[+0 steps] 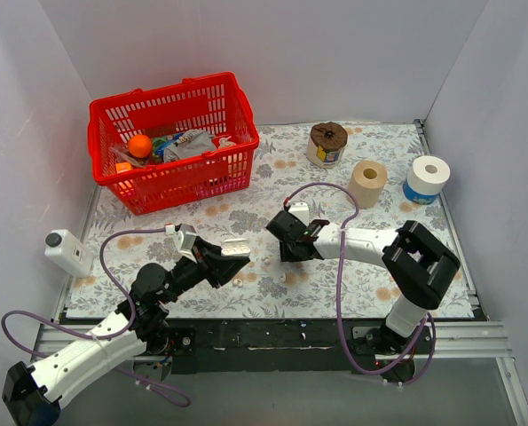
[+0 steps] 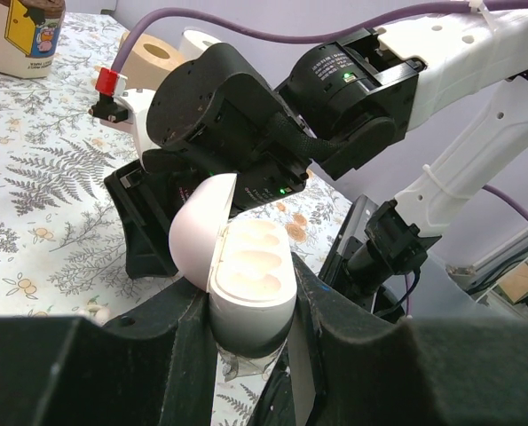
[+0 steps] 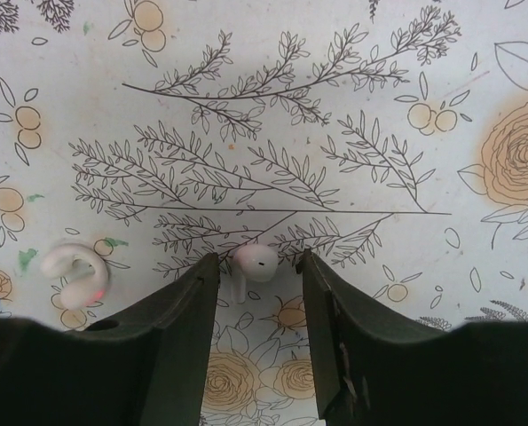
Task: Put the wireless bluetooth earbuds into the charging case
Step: Pick up the earbud from the center of the board.
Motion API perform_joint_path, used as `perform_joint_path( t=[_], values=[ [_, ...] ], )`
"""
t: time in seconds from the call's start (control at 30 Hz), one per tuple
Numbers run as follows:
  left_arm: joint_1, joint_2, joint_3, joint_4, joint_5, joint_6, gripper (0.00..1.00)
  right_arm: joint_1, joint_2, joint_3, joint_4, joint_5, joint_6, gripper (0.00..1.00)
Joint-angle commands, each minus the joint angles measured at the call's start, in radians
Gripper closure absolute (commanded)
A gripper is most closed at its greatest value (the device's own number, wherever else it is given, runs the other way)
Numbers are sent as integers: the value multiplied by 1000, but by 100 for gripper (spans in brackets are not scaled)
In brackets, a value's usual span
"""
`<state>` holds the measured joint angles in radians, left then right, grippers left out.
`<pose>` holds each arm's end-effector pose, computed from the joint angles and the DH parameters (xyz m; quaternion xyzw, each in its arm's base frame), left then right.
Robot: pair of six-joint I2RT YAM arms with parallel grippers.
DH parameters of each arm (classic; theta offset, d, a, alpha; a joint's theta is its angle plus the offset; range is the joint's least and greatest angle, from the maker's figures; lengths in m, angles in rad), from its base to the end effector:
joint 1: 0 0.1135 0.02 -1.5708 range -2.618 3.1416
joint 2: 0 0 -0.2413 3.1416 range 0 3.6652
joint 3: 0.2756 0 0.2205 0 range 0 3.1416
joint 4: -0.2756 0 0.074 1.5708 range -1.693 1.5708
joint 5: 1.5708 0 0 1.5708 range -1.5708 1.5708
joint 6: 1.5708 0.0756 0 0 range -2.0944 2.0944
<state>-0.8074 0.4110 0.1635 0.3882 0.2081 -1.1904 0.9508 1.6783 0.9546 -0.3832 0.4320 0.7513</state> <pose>0.1033 -0.1305 0.2369 -0.0471 0.6551 -0.6683 0.3492 0.2050 0.2326 0.1303 -0.0456 0.9508 0.0313 0.3049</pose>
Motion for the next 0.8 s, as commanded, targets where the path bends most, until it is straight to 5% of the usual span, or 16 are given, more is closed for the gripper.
perform_joint_path(
  t=[0.0, 0.3, 0.77],
  values=[
    [-6, -6, 31, 3, -10, -5, 100, 19, 72, -28, -186, -47, 46, 51],
    [-7, -20, 28, -9, -12, -11, 100, 22, 87, -31, -172, -67, 46, 60],
    [-9, 15, 37, -8, -18, -8, 100, 22, -4, -5, -152, -4, 10, 99]
  ],
)
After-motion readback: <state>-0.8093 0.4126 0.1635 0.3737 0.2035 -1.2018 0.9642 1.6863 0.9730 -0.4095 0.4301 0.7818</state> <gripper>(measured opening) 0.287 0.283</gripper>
